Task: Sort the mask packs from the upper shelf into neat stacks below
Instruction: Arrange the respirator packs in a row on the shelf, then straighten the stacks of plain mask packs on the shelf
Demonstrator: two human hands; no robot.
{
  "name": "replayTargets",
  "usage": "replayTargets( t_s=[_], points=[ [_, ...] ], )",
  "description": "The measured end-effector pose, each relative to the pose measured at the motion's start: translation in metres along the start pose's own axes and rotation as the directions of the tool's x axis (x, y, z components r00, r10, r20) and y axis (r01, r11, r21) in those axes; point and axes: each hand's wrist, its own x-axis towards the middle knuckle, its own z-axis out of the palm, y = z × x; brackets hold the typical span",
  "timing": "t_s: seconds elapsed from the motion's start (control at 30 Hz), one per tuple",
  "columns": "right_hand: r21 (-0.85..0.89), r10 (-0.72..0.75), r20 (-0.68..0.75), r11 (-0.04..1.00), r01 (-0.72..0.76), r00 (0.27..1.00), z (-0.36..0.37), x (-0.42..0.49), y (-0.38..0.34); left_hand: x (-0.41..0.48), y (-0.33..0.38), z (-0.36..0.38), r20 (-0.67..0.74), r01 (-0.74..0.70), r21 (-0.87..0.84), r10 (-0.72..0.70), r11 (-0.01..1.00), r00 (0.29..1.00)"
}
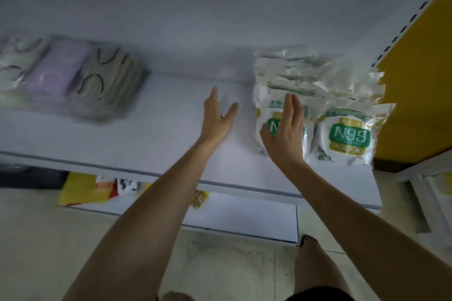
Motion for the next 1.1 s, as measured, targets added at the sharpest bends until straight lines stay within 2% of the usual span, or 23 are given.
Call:
replayTargets(
  t_s=[0.1, 0.2, 0.33, 0.43, 0.53, 0.63, 0.7, 0.8, 0.9, 1.0, 1.1],
  points=[
    [0.012, -0.173, 0.218, 0.985, 0.174, 0.96, 0.011, 0.019, -0.054, -0.006, 0.012, -0.063, -0.12, -0.102, 0.128, 0.117, 0.987, 0.986],
    [0.04, -0.267, 0.429, 0.96, 0.277, 0.863, 0.043, 0.027, -0.111, -0.013, 0.009, -0.131, -0.196, -0.163, 0.304, 0.229, 0.939, 0.953],
    [0.035, -0.285, 0.608, 0.942, 0.334, 0.741, 0.1, 0.013, -0.173, -0.02, -0.021, -0.222, -0.206, -0.129, 0.474, 0.252, 0.871, 0.946],
    [0.067, -0.201, 0.645, 0.976, 0.208, 0.737, 0.137, -0.007, -0.21, -0.026, -0.041, -0.277, -0.164, -0.063, 0.53, 0.176, 0.846, 0.971],
    [0.095, -0.07, 0.648, 0.995, 0.01, 0.759, 0.172, -0.017, -0.236, -0.017, -0.056, -0.314, -0.039, -0.075, 0.566, 0.117, 0.821, 0.992],
    [0.155, 0.124, 0.642, 0.945, -0.286, 0.756, 0.201, -0.014, -0.255, 0.001, -0.067, -0.336, 0.103, -0.148, 0.634, 0.106, 0.759, 0.989],
    [0.182, 0.205, 0.637, 0.897, -0.403, 0.743, 0.217, -0.006, -0.262, 0.017, -0.075, -0.343, 0.186, -0.212, 0.673, 0.115, 0.709, 0.976],
    [0.23, 0.264, 0.646, 0.828, -0.512, 0.717, 0.234, 0.009, -0.263, 0.044, -0.086, -0.348, 0.293, -0.28, 0.716, 0.089, 0.64, 0.952],
    [0.315, 0.282, 0.665, 0.734, -0.602, 0.692, 0.244, 0.017, -0.266, 0.066, -0.097, -0.35, 0.34, -0.281, 0.745, 0.017, 0.605, 0.94],
    [0.405, 0.287, 0.629, 0.672, -0.62, 0.722, 0.251, 0.023, -0.272, 0.079, -0.111, -0.346, 0.353, -0.294, 0.698, 0.044, 0.653, 0.935],
    [0.43, 0.352, 0.605, 0.611, -0.665, 0.715, 0.262, 0.027, -0.279, 0.081, -0.117, -0.339, 0.306, -0.249, 0.636, 0.058, 0.731, 0.95]
  ],
)
